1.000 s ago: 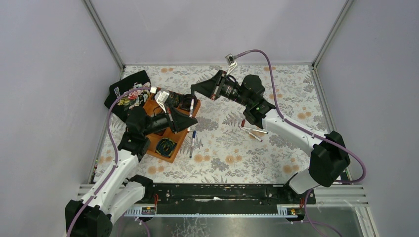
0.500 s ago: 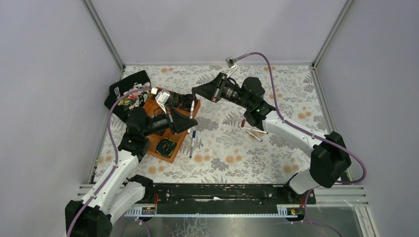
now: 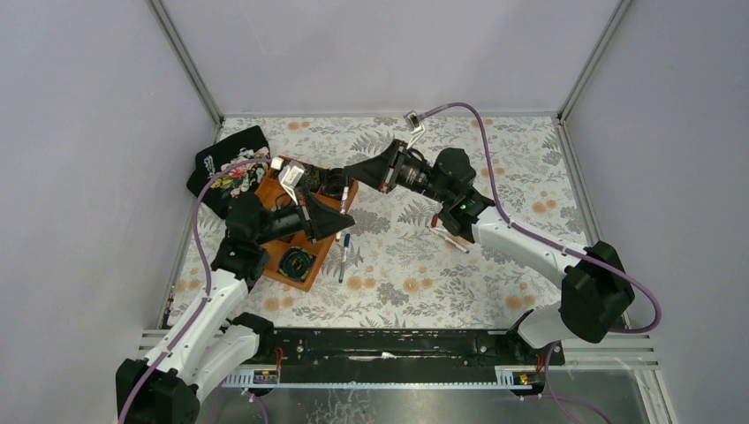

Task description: Insert the pens into the pen caps

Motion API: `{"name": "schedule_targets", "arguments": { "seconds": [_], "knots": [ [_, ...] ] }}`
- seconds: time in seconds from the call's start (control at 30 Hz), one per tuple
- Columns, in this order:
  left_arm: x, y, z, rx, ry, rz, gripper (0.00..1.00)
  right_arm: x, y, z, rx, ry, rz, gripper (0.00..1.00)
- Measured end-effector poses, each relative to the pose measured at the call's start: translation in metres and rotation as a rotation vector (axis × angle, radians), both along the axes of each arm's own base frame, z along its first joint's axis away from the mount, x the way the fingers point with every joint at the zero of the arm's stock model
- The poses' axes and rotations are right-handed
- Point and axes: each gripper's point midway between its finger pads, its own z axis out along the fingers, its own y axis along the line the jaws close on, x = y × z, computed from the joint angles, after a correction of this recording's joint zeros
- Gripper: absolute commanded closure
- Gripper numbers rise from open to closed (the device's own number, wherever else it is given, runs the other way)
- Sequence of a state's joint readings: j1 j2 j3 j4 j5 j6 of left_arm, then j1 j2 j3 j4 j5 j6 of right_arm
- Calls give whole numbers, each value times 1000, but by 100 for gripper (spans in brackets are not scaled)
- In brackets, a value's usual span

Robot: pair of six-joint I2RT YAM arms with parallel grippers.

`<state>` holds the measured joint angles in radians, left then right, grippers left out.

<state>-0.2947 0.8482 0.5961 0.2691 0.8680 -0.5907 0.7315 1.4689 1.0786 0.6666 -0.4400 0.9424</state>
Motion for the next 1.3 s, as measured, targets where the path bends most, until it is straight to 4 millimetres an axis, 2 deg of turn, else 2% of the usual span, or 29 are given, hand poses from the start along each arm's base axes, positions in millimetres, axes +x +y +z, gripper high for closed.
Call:
{"name": "schedule_targets", "arguments": {
  "seconds": [0.3, 0.47, 0.77, 0.93, 1.3],
  "knots": [
    [-9, -2, -3, -4, 15, -36, 100, -20, -6, -13, 21, -23, -40, 100],
    [-11, -2, -9, -2, 45, -41, 100, -25, -4, -24, 19, -18, -53, 100],
    [-16, -2, -16, 5, 72, -53, 100, -30, 0, -33, 29, -11, -83, 100],
    [-23, -1, -22, 9, 91, -64, 100, -38, 1, -46, 32, 6, -83, 100],
    [-33, 0, -33, 23, 147, -92, 100, -47, 1, -56, 9, 23, -106, 99]
  ]
}}
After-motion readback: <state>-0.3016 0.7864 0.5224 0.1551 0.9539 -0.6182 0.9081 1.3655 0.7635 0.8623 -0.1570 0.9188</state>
